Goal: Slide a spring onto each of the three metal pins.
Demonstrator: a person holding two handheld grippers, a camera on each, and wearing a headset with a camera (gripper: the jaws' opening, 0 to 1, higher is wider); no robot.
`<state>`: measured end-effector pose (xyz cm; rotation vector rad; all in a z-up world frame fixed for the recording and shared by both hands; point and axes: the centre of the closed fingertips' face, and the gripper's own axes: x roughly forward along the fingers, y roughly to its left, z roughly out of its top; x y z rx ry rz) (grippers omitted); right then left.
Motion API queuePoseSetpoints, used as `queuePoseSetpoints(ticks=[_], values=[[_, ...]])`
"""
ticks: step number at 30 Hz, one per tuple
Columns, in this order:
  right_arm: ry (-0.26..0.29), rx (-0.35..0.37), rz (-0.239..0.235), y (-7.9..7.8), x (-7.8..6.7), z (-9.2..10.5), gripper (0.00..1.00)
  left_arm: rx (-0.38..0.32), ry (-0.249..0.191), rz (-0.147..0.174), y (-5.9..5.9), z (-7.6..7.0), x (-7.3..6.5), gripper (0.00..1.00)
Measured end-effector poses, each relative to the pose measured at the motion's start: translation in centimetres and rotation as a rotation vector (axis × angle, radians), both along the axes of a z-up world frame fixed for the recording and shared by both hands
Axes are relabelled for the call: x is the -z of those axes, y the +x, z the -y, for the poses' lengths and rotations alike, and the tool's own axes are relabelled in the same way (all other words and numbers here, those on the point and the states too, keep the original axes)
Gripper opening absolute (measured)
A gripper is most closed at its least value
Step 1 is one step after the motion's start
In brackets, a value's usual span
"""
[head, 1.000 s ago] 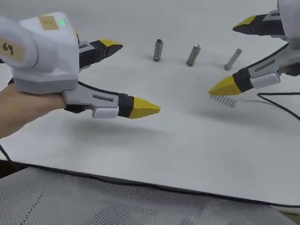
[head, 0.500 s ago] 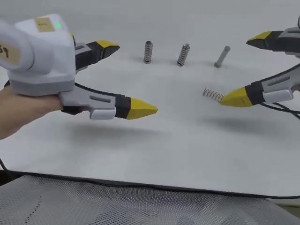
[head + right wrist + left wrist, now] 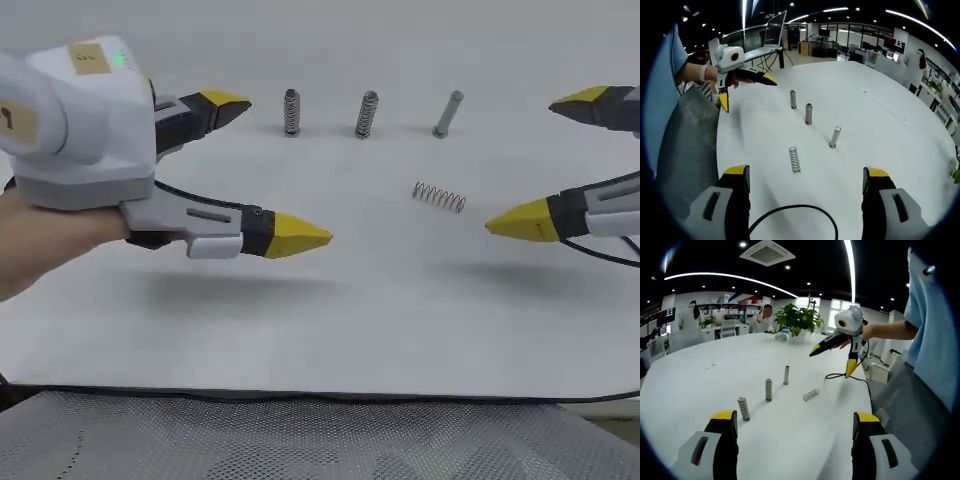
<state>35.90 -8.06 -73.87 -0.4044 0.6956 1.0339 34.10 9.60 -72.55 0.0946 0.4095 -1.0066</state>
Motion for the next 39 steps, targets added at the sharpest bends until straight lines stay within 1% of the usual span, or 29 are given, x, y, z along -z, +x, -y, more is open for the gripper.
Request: queuePoseSetpoints(ticks=[6,9,16,21,25,26,30,37,39], values=[[0.019,0.038,0.002,-0.7,-0.3,0.9,0.93,0.039,0.005,-0.004,-0.1,1.2,0.0,0.93],[0.021,0.048,0.005,-1.0,-0.3,1.2,0.94,0.057,0.009,-0.006,0.0,1.7,0.1,0.93],[0.042,0.074,0.003,-1.4,-0.5,1.4,0.94,0.105,0.021,-0.009,-0.1,2.9,0.5,0.92],[0.053,0.085,0.008,-1.6,-0.9,1.5,0.94,0.15,0.026,-0.005,-0.1,4.1,0.7,0.9],[0.057,0.09,0.005,-1.6,-0.8,1.9,0.94,0.179,0.029,-0.003,0.0,4.9,1.0,0.88],[0.057,0.092,0.005,-1.6,-0.8,1.9,0.94,0.191,0.033,-0.007,0.0,5.2,1.2,0.88],[0.057,0.099,0.002,-1.8,-0.7,2.1,0.93,0.222,0.038,-0.001,0.1,6.2,1.6,0.82],[0.069,0.11,-0.003,-2.3,-0.8,2.3,0.93,0.266,0.039,0.003,0.4,7.7,2.3,0.77],[0.069,0.112,-0.004,-2.4,-0.7,2.3,0.93,0.271,0.036,-0.003,0.6,8.1,2.6,0.75]])
